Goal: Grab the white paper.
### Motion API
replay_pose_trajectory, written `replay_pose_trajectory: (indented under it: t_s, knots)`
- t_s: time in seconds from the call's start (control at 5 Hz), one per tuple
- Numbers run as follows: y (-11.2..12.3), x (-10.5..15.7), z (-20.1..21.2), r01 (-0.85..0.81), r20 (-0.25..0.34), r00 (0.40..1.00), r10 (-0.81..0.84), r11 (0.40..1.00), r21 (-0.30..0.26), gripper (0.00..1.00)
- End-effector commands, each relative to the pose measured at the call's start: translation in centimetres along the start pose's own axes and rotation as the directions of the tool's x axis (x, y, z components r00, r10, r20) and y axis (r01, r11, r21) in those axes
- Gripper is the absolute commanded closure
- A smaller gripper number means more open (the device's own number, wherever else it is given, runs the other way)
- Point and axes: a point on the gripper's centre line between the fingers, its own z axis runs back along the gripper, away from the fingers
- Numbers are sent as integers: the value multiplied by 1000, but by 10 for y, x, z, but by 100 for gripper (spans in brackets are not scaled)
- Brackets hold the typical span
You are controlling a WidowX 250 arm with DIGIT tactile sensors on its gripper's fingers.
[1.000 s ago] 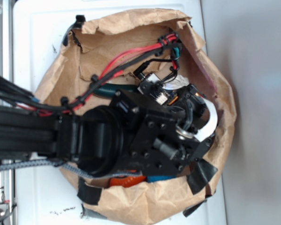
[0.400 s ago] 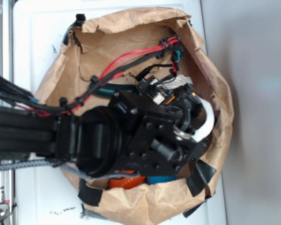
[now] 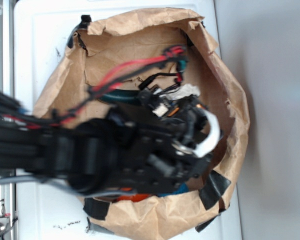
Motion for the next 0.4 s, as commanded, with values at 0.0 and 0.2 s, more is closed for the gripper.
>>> replay_pose_trajectory:
  t_s: [0.0, 0.2]
  knots:
    - [19, 6, 107, 247, -6, 967, -254, 946, -211, 100]
    - [32, 2, 136, 327, -26, 941, -336, 929, -172, 100]
